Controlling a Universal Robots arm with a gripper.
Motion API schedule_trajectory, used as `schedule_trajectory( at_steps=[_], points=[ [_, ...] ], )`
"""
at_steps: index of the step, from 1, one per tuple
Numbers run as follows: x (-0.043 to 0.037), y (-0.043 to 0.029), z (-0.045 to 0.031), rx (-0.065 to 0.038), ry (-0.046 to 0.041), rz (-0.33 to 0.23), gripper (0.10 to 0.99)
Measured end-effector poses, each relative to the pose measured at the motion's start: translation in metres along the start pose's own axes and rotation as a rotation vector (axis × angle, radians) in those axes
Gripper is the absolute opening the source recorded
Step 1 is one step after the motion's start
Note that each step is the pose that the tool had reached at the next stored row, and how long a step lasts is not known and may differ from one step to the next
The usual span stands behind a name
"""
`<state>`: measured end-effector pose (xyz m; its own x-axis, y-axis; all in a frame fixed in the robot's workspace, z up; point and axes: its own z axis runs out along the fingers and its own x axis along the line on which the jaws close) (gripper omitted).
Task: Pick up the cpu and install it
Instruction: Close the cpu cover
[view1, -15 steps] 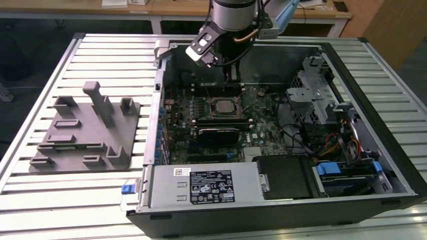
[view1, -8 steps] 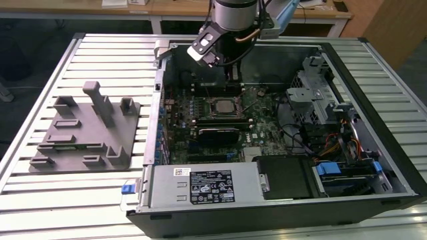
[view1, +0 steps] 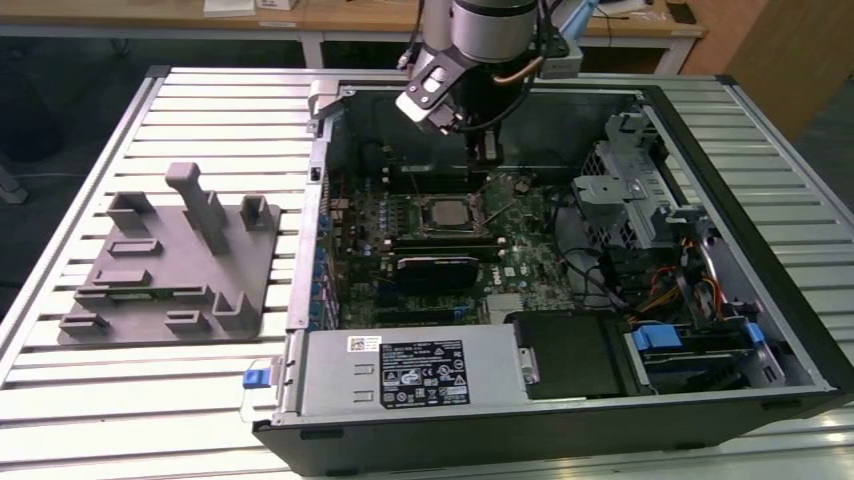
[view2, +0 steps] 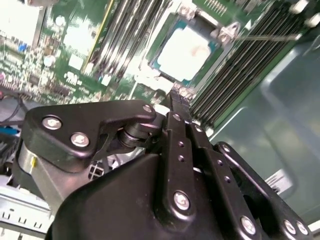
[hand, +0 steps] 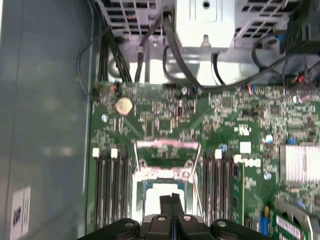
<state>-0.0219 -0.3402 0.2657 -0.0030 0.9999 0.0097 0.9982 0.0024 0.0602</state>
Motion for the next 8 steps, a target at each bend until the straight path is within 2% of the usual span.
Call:
schedule_trajectory(
  at_steps=[8],
  points=[
    [-0.0001,0.0346,0.0020,0.001,-0.0002,0.000,0.106]
  ],
)
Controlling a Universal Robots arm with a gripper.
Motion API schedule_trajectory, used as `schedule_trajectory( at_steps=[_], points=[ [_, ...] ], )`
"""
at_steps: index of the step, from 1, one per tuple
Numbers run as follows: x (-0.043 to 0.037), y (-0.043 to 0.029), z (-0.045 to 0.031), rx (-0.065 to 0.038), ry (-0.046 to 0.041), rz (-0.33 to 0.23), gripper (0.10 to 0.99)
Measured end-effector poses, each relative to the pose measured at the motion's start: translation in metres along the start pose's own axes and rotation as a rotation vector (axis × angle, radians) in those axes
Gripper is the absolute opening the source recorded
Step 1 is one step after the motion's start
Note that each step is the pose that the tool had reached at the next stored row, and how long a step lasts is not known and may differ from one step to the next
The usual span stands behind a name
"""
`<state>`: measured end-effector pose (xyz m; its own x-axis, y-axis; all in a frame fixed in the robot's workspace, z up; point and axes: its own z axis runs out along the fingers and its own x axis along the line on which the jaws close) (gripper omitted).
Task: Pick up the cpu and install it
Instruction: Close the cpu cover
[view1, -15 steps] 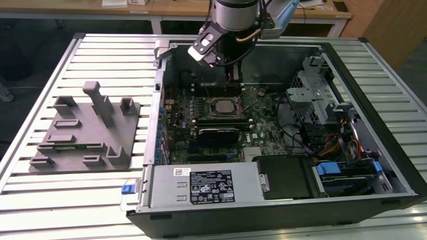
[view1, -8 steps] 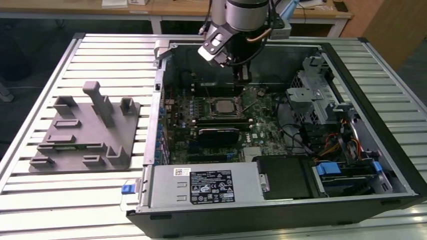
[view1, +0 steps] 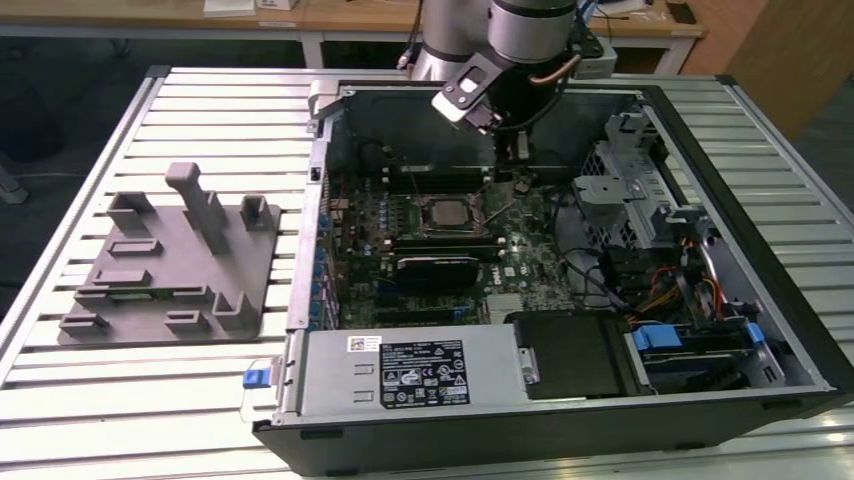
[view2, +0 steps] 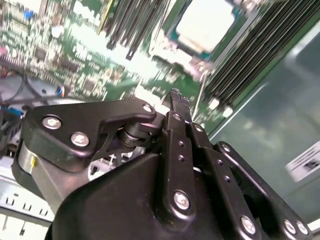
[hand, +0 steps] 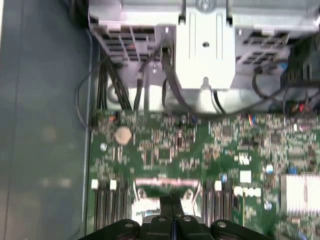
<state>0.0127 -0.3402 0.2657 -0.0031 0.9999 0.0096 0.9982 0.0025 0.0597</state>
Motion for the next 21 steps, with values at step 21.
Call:
schedule_trajectory(
  at_steps=[21],
  points=[
    [-0.0003,0.0439,0.0225,0.014,0.0001,0.000,0.106]
  ],
)
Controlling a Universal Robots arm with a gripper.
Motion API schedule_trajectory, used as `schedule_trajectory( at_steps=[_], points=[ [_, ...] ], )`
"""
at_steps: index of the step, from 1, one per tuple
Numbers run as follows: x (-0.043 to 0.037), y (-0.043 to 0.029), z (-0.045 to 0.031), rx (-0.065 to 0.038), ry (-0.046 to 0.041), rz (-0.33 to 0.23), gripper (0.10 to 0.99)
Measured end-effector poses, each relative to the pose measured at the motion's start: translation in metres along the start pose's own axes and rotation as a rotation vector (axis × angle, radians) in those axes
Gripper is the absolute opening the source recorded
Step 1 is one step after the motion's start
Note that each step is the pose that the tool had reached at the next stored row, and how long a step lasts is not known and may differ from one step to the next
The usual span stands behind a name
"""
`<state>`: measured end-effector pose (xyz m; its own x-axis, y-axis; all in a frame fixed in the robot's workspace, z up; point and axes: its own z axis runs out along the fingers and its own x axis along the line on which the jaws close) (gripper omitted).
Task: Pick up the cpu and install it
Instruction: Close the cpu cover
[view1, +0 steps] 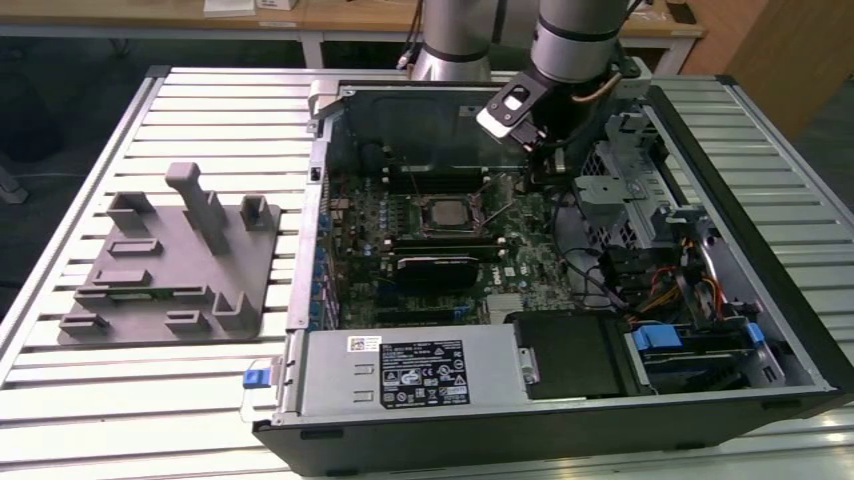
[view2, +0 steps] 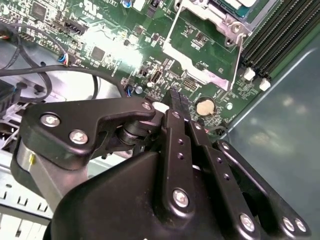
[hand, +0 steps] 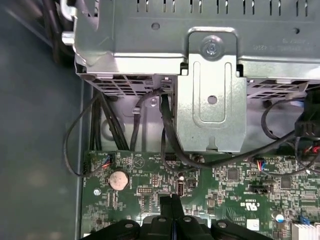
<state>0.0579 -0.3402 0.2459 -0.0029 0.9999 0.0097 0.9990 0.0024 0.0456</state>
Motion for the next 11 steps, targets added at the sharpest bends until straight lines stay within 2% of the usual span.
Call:
schedule_trajectory(
  at_steps=[6,11],
  points=[
    [0.0000,-0.0008,0.0001,0.000,0.0000,0.000,0.106],
    [0.0000,-0.0091,-0.0002,0.000,0.0000,0.000,0.106]
  ],
)
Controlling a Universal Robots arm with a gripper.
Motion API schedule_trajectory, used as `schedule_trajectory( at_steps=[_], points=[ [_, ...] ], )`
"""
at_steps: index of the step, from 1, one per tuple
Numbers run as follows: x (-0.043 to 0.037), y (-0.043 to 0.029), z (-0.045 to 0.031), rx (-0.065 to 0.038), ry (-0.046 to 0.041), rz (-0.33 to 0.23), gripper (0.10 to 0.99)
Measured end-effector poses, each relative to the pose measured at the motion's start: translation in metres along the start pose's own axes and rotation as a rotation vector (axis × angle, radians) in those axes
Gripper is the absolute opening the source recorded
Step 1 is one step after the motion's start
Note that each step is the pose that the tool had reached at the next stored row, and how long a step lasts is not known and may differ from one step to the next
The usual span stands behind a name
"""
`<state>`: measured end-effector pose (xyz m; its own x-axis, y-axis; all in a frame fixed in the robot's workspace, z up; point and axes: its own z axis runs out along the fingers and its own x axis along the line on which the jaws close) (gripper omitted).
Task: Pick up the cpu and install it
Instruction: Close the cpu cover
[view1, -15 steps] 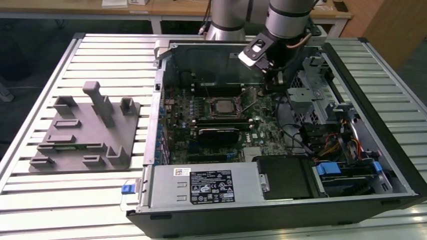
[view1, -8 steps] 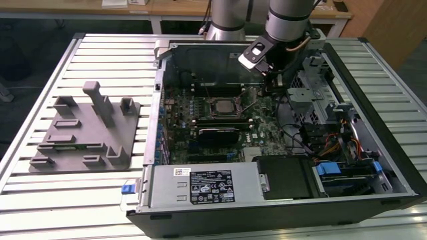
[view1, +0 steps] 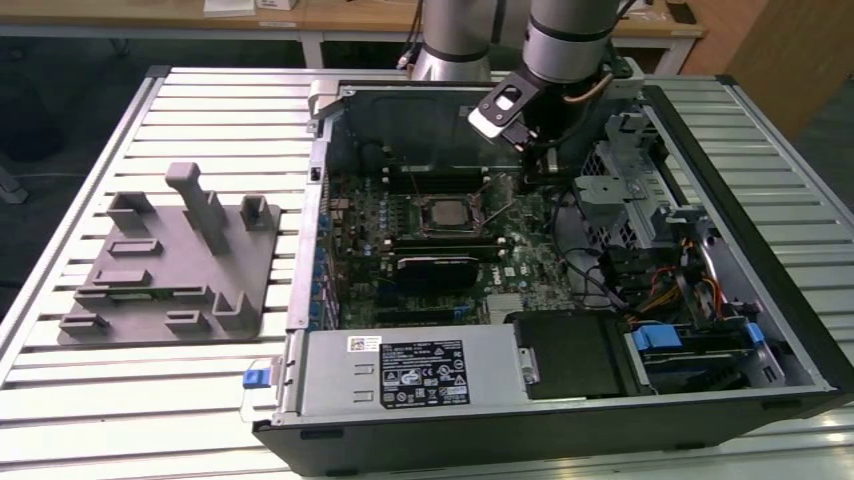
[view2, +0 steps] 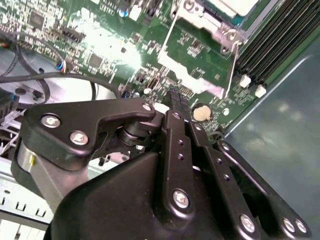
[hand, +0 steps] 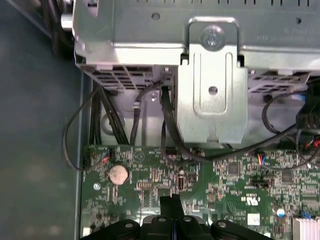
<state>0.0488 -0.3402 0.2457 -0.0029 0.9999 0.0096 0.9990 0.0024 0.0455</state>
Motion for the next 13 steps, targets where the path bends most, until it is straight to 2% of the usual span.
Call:
schedule_trajectory(
  at_steps=[8,13],
  points=[
    [0.0000,-0.0181,-0.0008,0.000,-0.0001,0.000,0.106],
    [0.0001,-0.0343,-0.0015,0.000,0.0000,0.000,0.106]
  ],
)
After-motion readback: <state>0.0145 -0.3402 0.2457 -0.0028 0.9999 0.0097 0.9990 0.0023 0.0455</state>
